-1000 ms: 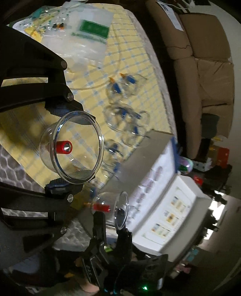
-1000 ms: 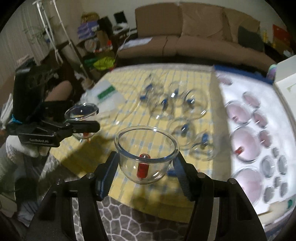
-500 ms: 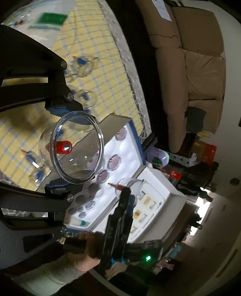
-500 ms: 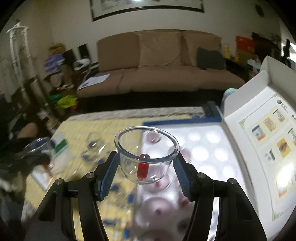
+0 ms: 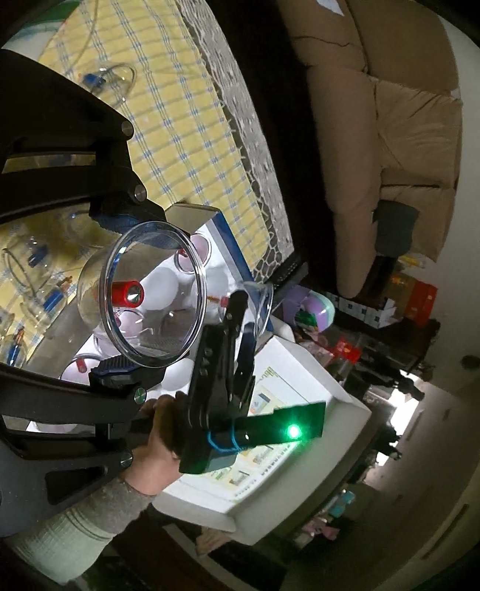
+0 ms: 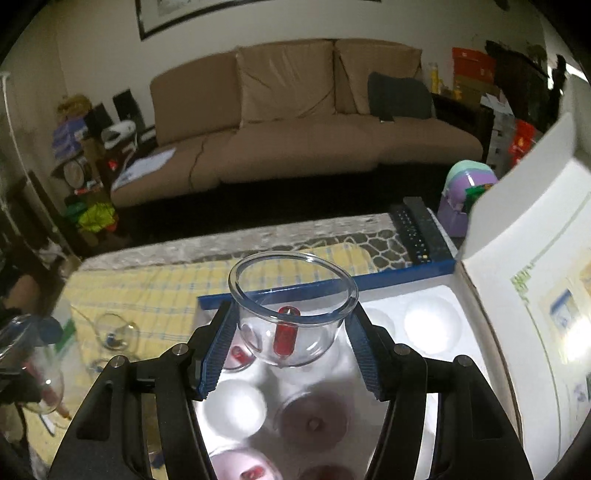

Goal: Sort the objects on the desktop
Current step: 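Carry the right tool's cup into a foam case slot while the left tool carries its cup, then lower the left tool's red-valve cup into a case slot and open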

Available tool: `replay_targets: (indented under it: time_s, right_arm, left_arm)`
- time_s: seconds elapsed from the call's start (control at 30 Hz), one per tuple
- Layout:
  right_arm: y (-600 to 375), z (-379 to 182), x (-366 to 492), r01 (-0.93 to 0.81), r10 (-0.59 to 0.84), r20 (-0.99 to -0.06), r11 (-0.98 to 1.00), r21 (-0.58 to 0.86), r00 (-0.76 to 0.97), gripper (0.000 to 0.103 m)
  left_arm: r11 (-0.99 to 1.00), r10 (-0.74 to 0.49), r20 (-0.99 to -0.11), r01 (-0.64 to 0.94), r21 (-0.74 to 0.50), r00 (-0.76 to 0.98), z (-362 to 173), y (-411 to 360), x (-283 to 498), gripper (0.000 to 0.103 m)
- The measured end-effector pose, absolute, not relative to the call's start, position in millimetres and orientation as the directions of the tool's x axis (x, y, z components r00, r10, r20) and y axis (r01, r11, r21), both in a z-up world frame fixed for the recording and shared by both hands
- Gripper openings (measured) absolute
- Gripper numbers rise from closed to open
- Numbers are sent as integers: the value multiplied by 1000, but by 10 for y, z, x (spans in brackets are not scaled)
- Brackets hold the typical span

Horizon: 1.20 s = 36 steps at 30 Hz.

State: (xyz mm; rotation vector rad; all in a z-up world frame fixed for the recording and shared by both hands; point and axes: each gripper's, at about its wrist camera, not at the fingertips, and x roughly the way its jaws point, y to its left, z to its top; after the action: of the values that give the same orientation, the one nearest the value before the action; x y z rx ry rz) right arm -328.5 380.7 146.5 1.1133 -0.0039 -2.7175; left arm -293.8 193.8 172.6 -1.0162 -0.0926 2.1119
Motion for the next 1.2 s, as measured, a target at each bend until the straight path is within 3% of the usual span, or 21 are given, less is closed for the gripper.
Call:
replay_targets:
  time_s: [0.27,0.37,0.47,0.6,1.03,1.2]
  right_arm:
    - [3747,1113,-3405,209,-114,-779,-978,-22,-616,63]
    - [3827,1111,-3345,210,-134,-793,-978,8,-594,64]
    - [4013,1271,-3158,213,-238,-763,-968,134,-601,71]
    - [4208,1472,-2963,185,-238,-737,-970,155,-633,71]
    - [4291,1529,-2708,194,-229,-740,-972,134,-633,71]
    - [4338,1526,-2697,182,-231,-733,-972,147,-640,71]
  left_arm:
    - [-700,674,-643,-592,-399,-364,1547,2083,-3036,50]
    - [-704,671,-646,-588,-398,-365,1537,2150,-3062,50]
    - [-711,664,-648,-582,-394,-372,1546,2221,-3097,50]
    - [-722,651,-656,-575,-383,-381,1491,2365,-3148,50]
    - [-772,517,-722,-615,-160,-461,1094,2972,-3090,50]
    - [-773,517,-734,-609,-179,-440,1004,2956,-3052,65]
